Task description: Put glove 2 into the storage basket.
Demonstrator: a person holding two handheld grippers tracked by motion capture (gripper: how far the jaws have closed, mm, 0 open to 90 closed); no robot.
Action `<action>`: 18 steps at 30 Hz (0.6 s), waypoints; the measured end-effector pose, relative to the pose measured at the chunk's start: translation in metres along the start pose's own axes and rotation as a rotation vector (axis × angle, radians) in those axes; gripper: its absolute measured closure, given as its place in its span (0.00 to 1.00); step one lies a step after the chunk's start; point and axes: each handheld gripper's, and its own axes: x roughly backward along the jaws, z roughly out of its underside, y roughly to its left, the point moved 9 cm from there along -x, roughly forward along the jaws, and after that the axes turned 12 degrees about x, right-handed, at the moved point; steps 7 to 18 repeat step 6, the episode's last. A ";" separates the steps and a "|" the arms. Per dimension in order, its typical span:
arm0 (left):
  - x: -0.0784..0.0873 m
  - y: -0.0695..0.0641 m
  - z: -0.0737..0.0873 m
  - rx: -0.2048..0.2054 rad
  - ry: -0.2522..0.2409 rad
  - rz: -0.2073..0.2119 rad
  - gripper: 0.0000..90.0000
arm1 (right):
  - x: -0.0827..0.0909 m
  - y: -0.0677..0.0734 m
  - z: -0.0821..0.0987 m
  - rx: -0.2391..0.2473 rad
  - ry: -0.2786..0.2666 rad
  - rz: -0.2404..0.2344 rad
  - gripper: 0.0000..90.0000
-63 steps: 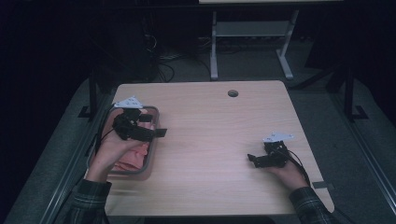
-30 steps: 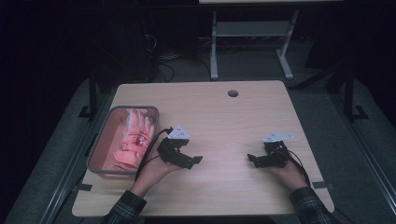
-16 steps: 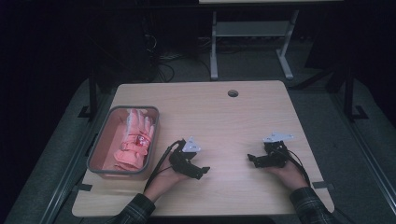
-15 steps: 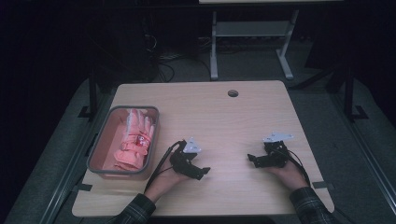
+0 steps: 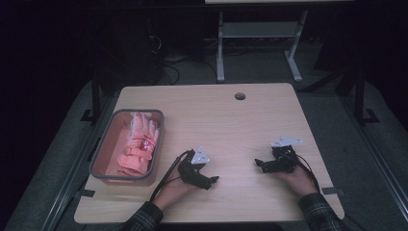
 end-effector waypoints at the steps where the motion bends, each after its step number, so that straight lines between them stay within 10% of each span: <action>1: 0.000 0.000 0.000 0.000 0.000 0.000 0.14 | 0.000 0.000 0.000 0.000 0.000 0.000 0.11; 18: 0.000 0.000 0.000 0.003 0.000 0.002 0.14 | 0.000 0.000 0.000 0.000 0.000 0.000 0.11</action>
